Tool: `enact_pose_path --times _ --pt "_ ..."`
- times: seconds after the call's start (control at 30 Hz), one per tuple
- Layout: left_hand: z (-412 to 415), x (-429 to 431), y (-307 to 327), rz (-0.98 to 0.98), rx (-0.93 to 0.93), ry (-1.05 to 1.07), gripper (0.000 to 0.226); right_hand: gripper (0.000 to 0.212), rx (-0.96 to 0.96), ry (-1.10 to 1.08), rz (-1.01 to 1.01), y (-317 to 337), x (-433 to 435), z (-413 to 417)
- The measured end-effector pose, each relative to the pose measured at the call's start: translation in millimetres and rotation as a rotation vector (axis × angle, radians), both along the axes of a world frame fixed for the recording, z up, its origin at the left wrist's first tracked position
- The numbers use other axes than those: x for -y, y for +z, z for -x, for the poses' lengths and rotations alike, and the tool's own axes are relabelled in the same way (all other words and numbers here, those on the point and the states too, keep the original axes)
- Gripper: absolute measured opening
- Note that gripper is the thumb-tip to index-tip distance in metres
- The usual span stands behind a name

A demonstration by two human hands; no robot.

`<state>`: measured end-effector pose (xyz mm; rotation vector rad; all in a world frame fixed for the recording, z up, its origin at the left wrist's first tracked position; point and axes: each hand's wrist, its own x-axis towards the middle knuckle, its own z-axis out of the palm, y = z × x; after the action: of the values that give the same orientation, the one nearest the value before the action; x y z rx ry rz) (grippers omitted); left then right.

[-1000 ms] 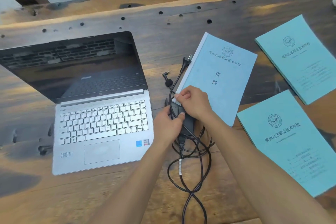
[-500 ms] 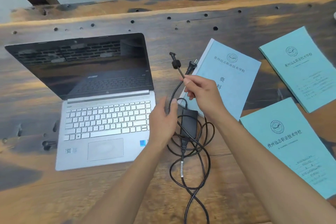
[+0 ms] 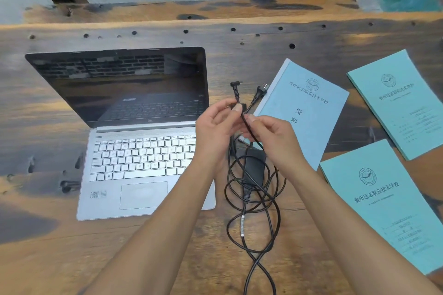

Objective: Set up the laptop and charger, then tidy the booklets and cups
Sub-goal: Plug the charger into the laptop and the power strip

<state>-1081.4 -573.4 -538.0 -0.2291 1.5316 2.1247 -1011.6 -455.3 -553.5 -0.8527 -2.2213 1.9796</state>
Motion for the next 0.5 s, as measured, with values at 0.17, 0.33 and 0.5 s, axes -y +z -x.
enact_pose_path --times 0.17,0.33,0.5 --pt "-5 -4 0 0.008 -0.045 -0.009 0.024 0.036 0.016 -0.158 -0.143 11 -2 8" --pt "-15 -13 9 0.047 -0.135 -0.169 0.041 0.018 -0.080 -0.106 -0.156 33 -6 10" --pt "-27 -11 10 0.052 -0.202 -0.186 0.059 0.019 -0.073 -0.185 -0.214 55 -20 3"
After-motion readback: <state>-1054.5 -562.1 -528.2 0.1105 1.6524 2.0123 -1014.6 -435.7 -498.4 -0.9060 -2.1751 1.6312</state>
